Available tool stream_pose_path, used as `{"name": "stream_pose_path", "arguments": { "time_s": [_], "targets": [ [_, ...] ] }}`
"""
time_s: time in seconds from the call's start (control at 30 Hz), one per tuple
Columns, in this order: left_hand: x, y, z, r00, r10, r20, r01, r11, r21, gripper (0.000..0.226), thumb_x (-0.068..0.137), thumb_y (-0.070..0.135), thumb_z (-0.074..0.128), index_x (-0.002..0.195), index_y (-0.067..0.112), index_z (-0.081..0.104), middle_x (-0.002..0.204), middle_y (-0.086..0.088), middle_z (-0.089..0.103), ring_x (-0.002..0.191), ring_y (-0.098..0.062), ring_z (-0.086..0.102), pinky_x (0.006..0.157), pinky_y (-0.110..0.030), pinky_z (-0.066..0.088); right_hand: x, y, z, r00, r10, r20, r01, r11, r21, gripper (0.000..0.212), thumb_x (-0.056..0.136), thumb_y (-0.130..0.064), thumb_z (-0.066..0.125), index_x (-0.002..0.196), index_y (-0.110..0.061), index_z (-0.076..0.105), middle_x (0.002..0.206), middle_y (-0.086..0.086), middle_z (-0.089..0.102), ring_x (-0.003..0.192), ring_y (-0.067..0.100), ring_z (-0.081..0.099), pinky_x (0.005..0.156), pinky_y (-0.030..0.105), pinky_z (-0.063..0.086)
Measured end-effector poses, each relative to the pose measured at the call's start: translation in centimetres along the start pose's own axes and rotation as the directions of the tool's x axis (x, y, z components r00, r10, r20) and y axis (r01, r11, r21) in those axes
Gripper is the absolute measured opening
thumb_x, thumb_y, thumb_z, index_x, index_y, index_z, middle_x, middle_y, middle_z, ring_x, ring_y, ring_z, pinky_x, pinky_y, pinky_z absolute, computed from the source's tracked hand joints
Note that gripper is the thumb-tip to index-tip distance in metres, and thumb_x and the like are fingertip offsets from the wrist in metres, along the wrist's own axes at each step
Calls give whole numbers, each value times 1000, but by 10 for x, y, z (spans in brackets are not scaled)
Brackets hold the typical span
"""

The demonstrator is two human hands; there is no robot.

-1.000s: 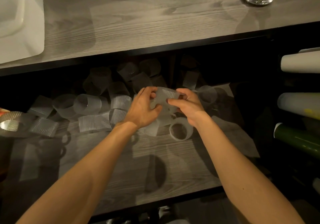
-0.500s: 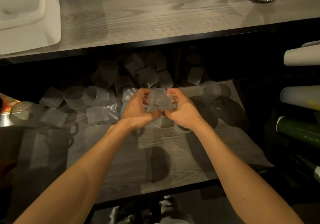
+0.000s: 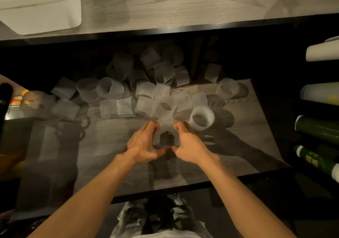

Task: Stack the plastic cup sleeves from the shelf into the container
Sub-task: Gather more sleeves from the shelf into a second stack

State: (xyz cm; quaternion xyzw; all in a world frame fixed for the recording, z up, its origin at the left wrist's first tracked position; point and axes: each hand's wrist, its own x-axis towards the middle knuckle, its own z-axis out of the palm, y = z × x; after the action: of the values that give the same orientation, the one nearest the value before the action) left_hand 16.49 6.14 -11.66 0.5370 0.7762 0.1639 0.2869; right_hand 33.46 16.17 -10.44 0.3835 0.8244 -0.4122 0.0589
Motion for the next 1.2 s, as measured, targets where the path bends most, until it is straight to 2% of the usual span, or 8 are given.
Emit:
{"name": "stream_pose_path", "arguments": {
  "time_s": [0.2, 0.33, 0.43, 0.53, 0.67, 0.77, 0.93, 1.2],
  "targets": [
    [9, 5, 10, 990, -118, 77, 115, 992, 49, 85, 70, 39, 85, 140, 24, 38, 137, 1, 46, 116, -28, 59, 93, -44, 53, 5, 3, 8, 995, 100, -3, -100, 994, -50, 71, 79, -5, 67, 140, -19, 35, 136, 6, 41, 126, 29, 48, 104, 39, 46],
    [6, -1, 13, 990, -123, 67, 120, 991, 58, 97, 62, 48, 84, 142, 20, 37, 133, 0, 45, 121, -25, 53, 99, -40, 50, 7, 0, 1, 988, 154, 11, -152, 986, -70, 79, 77, -3, 67, 147, -19, 33, 140, 7, 41, 129, 31, 48, 106, 44, 47],
    [4, -2, 7, 984, -178, -21, 177, 984, -15, 75, 64, 56, 70, 124, 20, 42, 117, 3, 46, 109, -23, 55, 89, -41, 52, 10, -4, -2, 987, 131, -96, -135, 990, -32, 73, 82, -6, 64, 148, -16, 33, 142, 10, 42, 130, 33, 49, 103, 47, 48],
    [9, 1, -2, 957, -271, -99, 253, 953, -165, 79, 71, 56, 58, 136, 16, 40, 133, -5, 50, 123, -28, 51, 100, -48, 47, 18, -13, -7, 980, 133, -148, -131, 991, 23, 78, 89, -6, 62, 156, -14, 23, 155, 12, 33, 137, 33, 43, 110, 44, 43],
    [21, 12, -9, 961, -273, -47, 257, 941, -223, 81, 75, 55, 55, 147, 22, 37, 142, -8, 52, 133, -28, 46, 107, -48, 43, 29, -22, -10, 967, 169, -189, -155, 984, 83, 56, 88, -6, 63, 138, -11, 38, 143, 10, 41, 122, 33, 52, 101, 40, 46],
    [28, 17, -7, 943, -297, -148, 268, 945, -188, 64, 84, 46, 64, 140, 21, 46, 133, -5, 56, 124, -27, 52, 102, -41, 47, 34, -24, -11, 961, 183, -209, -176, 983, 51, 45, 87, -4, 63, 127, -12, 44, 143, 7, 32, 115, 31, 53, 94, 37, 46],
    [32, 21, -8, 935, -330, -130, 310, 938, -151, 57, 88, 43, 66, 139, 20, 52, 127, -6, 58, 115, -29, 59, 96, -43, 51, 36, -24, -4, 976, 139, -166, -135, 990, 34, 45, 90, -4, 61, 131, -16, 47, 163, 7, 10, 147, 27, 29, 111, 32, 35],
    [34, 22, -13, 929, -331, -166, 299, 934, -195, 66, 83, 43, 73, 139, 19, 47, 131, -3, 52, 113, -26, 60, 97, -41, 52, 29, -37, -12, 979, 67, -192, -15, 966, 260, 45, 91, 1, 57, 122, -32, 59, 166, 2, 5, 152, 16, 13, 100, 19, 28]
  ]
}}
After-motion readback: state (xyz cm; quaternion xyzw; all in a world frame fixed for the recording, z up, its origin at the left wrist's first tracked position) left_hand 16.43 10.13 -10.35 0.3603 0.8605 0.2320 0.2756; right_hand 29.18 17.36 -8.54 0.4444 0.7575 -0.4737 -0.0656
